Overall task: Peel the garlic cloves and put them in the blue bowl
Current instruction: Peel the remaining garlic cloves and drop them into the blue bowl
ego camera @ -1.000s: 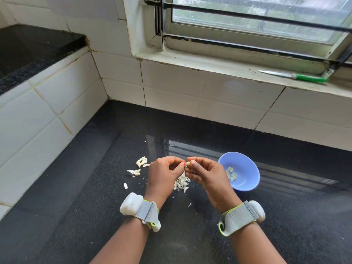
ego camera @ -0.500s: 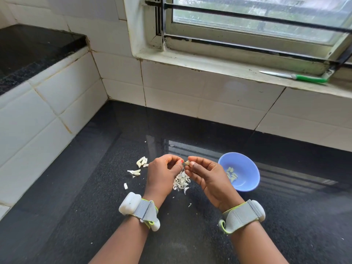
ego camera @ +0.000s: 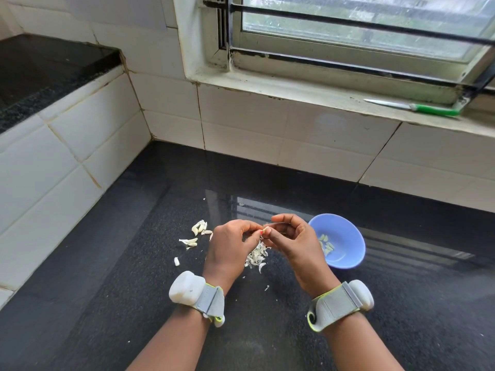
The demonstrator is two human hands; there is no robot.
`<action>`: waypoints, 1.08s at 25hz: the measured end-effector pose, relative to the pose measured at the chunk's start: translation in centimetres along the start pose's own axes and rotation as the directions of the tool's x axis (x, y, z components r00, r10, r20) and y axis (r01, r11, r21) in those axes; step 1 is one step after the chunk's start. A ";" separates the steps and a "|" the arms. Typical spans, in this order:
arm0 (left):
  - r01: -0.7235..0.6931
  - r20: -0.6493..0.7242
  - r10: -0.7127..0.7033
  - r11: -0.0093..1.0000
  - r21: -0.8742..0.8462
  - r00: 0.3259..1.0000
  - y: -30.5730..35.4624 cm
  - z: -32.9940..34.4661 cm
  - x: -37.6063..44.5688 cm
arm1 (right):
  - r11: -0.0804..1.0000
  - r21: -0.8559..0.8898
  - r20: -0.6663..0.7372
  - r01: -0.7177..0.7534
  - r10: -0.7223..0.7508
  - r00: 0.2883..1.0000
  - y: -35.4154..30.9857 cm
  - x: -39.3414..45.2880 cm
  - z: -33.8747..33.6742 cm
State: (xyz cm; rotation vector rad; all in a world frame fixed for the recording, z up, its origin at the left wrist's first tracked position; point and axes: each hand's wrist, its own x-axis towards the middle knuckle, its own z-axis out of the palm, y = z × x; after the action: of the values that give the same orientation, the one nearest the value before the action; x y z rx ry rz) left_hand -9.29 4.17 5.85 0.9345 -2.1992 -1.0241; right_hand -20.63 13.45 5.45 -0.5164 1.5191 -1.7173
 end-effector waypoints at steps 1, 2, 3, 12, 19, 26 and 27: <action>-0.007 -0.004 0.007 1.000 0.014 1.000 0.0 0.0 0.0 | 1.000 -0.008 -0.004 0.010 -0.010 1.000 0.0 0.0 0.0; -0.009 -0.008 0.010 1.000 0.023 1.000 -0.1 0.1 0.0 | 1.000 -0.015 -0.007 0.018 -0.018 1.000 0.0 -0.1 0.1; -0.009 -0.011 0.009 1.000 0.027 1.000 -0.1 0.2 0.0 | 0.999 -0.025 -0.009 0.026 -0.026 1.000 0.0 -0.1 0.0; 0.098 -0.005 -0.099 0.994 -0.051 0.995 0.0 0.2 0.1 | 0.997 -0.030 0.040 0.066 -0.065 0.997 0.1 -0.1 0.0; 0.144 -0.024 -0.147 0.984 -0.105 0.989 -0.1 0.2 0.0 | 0.996 0.088 0.098 -0.023 0.014 0.995 0.1 -0.3 0.2; 0.170 -0.037 -0.177 0.976 -0.137 0.984 -0.1 0.2 0.0 | 0.991 0.135 0.024 -0.013 0.010 1.000 0.3 -0.1 0.2; 0.178 -0.042 -0.185 0.975 -0.134 0.982 -0.1 0.1 0.0 | 0.991 0.136 0.023 -0.012 0.009 1.000 0.3 -0.1 0.1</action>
State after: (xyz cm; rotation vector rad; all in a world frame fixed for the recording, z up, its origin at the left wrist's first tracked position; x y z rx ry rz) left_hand -9.34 4.12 5.70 1.1055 -2.0048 -1.1963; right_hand -20.40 13.52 5.19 -0.4538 1.3749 -1.7867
